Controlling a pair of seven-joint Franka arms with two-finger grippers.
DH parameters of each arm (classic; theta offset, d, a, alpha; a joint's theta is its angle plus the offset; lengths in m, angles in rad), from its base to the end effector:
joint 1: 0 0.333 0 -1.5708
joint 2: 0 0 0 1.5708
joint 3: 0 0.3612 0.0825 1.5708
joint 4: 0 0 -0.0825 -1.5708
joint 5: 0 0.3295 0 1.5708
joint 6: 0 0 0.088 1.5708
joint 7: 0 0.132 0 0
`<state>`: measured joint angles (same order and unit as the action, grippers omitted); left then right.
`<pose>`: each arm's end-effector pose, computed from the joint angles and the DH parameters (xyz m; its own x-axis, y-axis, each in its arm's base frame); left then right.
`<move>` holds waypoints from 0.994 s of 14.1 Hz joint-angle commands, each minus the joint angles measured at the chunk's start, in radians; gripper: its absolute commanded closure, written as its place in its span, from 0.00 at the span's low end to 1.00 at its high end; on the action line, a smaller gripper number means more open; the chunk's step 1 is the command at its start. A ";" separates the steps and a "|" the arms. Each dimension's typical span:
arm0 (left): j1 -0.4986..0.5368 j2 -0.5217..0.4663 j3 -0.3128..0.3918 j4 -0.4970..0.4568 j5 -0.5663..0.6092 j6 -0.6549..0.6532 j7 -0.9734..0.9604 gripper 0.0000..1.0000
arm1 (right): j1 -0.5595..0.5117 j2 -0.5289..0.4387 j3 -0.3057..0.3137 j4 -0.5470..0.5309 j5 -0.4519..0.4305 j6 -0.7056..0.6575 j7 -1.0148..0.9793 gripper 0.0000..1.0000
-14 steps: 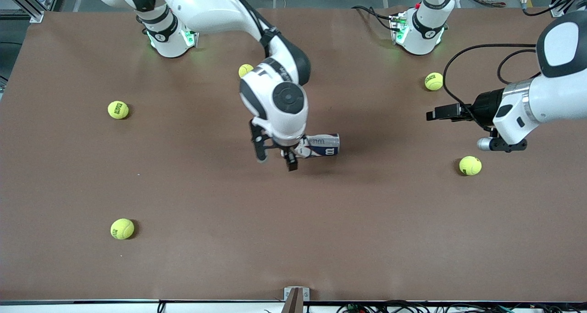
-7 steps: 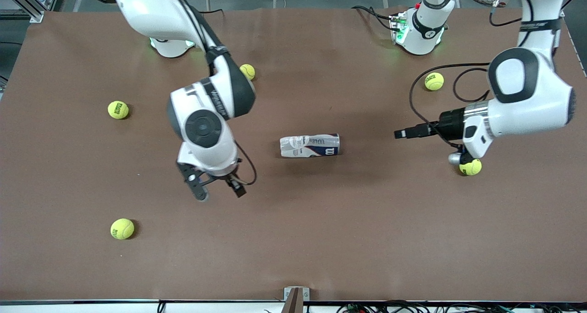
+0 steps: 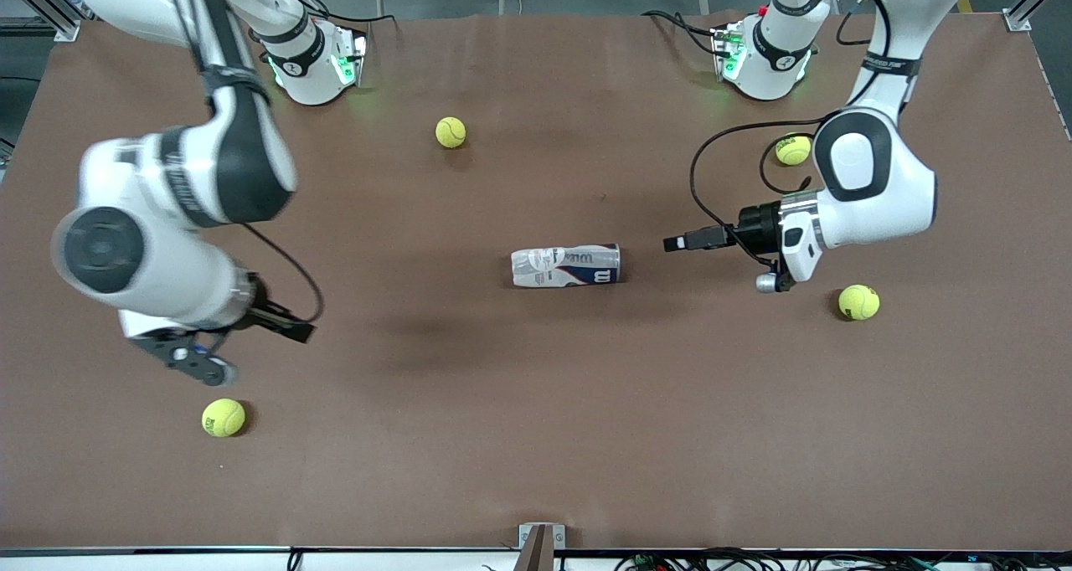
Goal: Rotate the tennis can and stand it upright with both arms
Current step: 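Grasp the can's open end with the left gripper while the right withdraws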
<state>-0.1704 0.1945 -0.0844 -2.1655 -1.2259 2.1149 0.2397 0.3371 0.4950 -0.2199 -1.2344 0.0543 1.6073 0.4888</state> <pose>0.4939 -0.1925 0.3791 0.9345 0.1588 -0.3186 0.3525 -0.5371 0.7663 0.6420 0.1175 0.5045 0.9332 -0.3516 -0.0745 -0.3442 -0.9339 0.0963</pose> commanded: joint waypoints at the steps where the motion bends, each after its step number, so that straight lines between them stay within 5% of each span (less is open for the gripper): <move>1: -0.008 0.029 -0.073 -0.014 -0.095 0.089 0.055 0.00 | -0.094 -0.073 0.019 -0.059 -0.007 -0.021 -0.247 0.00; 8: 0.005 0.195 -0.097 -0.022 -0.208 0.111 0.360 0.00 | -0.253 -0.139 0.019 -0.056 -0.093 -0.072 -0.614 0.00; 14: 0.003 0.287 -0.097 -0.014 -0.316 0.106 0.526 0.00 | -0.265 -0.150 0.017 -0.008 -0.108 -0.109 -0.618 0.00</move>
<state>-0.1695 0.4568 -0.1774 -2.1863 -1.5002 2.2213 0.7092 0.0866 0.3678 -0.2195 -1.2406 -0.0388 1.5067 -0.1197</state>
